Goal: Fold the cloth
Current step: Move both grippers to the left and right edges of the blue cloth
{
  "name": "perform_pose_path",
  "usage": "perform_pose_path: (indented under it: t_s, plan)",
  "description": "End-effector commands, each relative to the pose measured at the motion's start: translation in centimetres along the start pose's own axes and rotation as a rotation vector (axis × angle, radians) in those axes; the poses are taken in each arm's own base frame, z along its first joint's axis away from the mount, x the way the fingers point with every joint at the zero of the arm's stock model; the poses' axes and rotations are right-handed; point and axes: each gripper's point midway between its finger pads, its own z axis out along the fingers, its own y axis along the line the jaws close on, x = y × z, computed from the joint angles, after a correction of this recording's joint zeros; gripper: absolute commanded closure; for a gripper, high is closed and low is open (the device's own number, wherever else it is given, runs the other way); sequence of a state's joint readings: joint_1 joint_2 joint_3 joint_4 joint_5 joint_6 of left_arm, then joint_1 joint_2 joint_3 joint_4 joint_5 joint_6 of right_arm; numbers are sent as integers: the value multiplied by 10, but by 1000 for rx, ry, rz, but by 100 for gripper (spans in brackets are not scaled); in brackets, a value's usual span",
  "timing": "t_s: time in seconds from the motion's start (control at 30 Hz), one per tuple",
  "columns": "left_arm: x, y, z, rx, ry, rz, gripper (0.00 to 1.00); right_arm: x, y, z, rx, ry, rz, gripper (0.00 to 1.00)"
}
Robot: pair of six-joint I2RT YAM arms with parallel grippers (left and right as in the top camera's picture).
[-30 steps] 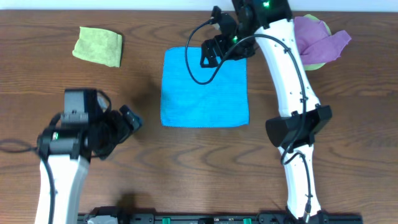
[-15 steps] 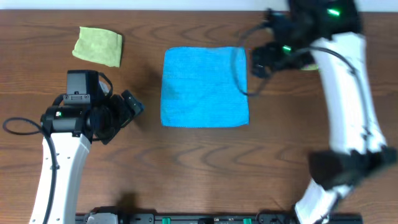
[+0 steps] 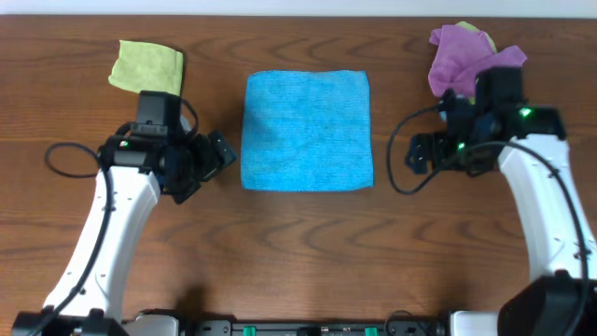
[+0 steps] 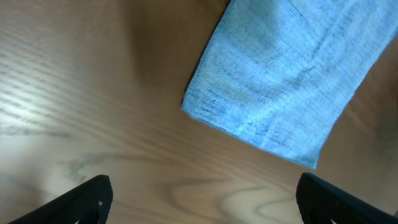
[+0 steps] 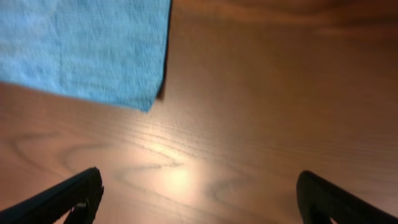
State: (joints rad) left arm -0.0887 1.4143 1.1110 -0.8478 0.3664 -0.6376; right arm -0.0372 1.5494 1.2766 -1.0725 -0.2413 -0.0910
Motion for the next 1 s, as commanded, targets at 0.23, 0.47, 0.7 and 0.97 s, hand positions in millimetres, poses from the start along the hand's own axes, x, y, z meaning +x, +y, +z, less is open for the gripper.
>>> perform_pose_path:
  t_s: [0.23,0.47,0.7,0.97]
  plan:
    - [-16,-9,36,-4,21,-169,4,3,15,63,-186,-97,285,1]
    - [-12,-13,78,29,150,-211,5,7,21,83,-239,-126,389,1]
    - [-10,-6,93,9,178,-224,5,1,34,95,-266,-151,412,1]
    - [8,2,110,50,226,-254,5,3,49,123,-307,-91,425,1]
